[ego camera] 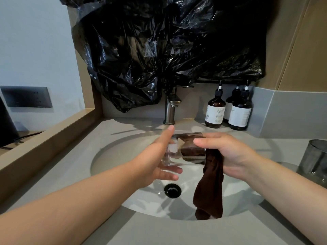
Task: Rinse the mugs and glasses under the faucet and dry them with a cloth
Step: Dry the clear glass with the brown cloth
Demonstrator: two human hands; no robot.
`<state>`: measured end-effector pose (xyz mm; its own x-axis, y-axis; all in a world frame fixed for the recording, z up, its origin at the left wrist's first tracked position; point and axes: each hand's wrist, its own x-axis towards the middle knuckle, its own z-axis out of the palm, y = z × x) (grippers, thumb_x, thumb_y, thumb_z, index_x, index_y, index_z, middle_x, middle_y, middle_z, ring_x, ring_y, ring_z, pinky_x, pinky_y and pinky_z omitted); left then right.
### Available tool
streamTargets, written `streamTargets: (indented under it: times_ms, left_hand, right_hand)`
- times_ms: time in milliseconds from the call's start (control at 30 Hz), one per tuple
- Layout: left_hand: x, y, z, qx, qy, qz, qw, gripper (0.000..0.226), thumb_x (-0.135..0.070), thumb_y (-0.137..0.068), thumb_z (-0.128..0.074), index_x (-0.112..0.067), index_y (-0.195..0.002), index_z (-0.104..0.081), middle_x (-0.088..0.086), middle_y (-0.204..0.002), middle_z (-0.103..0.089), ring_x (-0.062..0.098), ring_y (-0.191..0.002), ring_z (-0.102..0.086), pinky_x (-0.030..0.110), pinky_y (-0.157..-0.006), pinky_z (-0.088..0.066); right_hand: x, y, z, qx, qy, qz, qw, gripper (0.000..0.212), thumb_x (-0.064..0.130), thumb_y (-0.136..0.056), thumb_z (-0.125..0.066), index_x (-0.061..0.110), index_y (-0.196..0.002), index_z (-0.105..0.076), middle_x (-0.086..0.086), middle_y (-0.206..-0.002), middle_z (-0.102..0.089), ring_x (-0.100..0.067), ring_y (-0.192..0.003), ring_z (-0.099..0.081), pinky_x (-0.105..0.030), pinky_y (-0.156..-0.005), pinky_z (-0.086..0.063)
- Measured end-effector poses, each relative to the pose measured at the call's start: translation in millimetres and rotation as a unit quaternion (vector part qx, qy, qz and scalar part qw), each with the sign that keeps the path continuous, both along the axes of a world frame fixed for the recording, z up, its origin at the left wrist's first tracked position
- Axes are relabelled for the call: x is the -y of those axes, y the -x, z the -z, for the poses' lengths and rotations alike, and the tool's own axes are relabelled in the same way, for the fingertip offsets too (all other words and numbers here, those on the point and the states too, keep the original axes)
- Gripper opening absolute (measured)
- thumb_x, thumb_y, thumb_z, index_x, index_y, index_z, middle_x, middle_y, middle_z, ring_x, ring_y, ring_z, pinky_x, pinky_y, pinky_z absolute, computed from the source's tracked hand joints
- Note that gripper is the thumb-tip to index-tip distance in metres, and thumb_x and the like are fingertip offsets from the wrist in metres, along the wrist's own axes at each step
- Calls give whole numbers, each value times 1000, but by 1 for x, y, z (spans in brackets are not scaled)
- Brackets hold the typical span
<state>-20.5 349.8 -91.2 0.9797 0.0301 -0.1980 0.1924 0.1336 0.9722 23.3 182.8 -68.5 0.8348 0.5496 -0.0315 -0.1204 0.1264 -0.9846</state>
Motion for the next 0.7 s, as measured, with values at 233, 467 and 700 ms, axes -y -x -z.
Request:
streamTargets:
  times_ms: [233,467,700]
  left_hand:
    - [-1,-2,-1,127,-54,-33,990,22,-43,-92,-55,-28,-108,-55,14,-112,-62,29,-79,-67,30,-61,-58]
    - [-2,3,-1,306,-233,6,923,21,-26,-89,-63,-35,-103,-50,-5,-92,-60,-1,-70,-58,13,-61,-48]
    - [-11,4,2,384,-408,-8,829,54,-47,-76,-72,-57,-108,-30,-27,-111,-40,-12,-95,-48,7,-82,-38]
  right_hand:
    - [5,0,-10,-133,-72,-26,988,57,44,-84,-51,-4,-111,-68,-22,-113,-67,-32,-101,-67,-42,-83,-57]
    - [8,7,-9,-167,-93,-94,977,86,70,-81,-40,-4,-119,-62,-23,-129,-57,-36,-119,-56,-49,-102,-42]
    - [14,-1,-22,-142,-82,18,986,49,35,-79,-61,-8,-97,-71,-24,-100,-70,-33,-81,-70,-43,-74,-58]
